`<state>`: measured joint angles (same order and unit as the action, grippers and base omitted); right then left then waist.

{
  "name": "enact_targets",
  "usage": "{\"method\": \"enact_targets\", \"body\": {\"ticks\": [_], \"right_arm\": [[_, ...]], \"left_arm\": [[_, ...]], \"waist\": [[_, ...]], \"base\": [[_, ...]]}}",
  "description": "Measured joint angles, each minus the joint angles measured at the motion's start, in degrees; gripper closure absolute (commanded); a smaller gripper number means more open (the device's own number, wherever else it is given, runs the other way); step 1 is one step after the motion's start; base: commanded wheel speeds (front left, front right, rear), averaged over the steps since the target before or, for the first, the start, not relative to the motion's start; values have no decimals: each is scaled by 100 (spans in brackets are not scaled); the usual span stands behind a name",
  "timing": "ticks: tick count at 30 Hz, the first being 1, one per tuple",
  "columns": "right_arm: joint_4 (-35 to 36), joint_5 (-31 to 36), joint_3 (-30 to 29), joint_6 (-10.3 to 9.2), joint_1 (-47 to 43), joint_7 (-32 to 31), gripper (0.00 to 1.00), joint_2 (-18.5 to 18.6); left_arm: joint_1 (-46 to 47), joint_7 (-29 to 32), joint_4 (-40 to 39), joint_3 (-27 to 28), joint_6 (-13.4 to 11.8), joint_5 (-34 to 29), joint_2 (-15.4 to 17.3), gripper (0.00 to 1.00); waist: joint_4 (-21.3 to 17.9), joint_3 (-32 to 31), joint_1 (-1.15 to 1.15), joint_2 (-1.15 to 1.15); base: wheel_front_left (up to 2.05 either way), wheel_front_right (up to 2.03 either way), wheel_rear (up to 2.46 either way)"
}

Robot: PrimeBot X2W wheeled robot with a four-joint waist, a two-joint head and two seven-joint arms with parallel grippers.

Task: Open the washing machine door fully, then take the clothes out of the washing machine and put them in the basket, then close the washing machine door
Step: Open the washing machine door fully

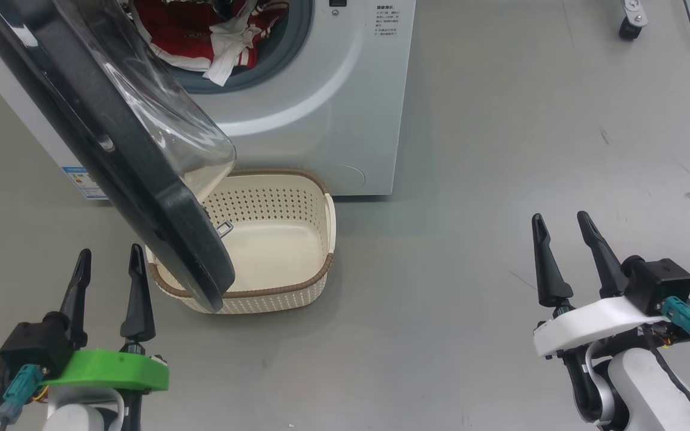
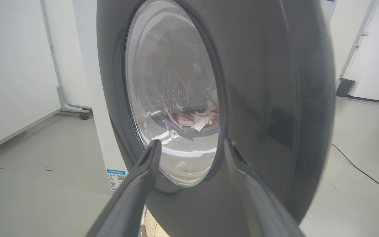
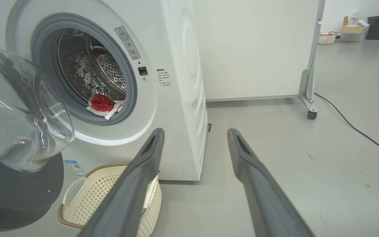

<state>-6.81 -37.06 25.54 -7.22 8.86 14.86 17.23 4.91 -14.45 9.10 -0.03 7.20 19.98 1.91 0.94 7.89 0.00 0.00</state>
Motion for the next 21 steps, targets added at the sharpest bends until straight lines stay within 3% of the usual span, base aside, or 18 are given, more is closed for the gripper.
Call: {"method": "enact_targets", "body": {"ticks": [21], "right_arm": [[347, 581, -361, 0, -512, 0, 0, -323]], "left_arm": [[1, 0, -15, -16, 0, 1, 0, 0]], "waist": [[-4, 88, 0, 0]], "base": [[0, 0, 0]]}}
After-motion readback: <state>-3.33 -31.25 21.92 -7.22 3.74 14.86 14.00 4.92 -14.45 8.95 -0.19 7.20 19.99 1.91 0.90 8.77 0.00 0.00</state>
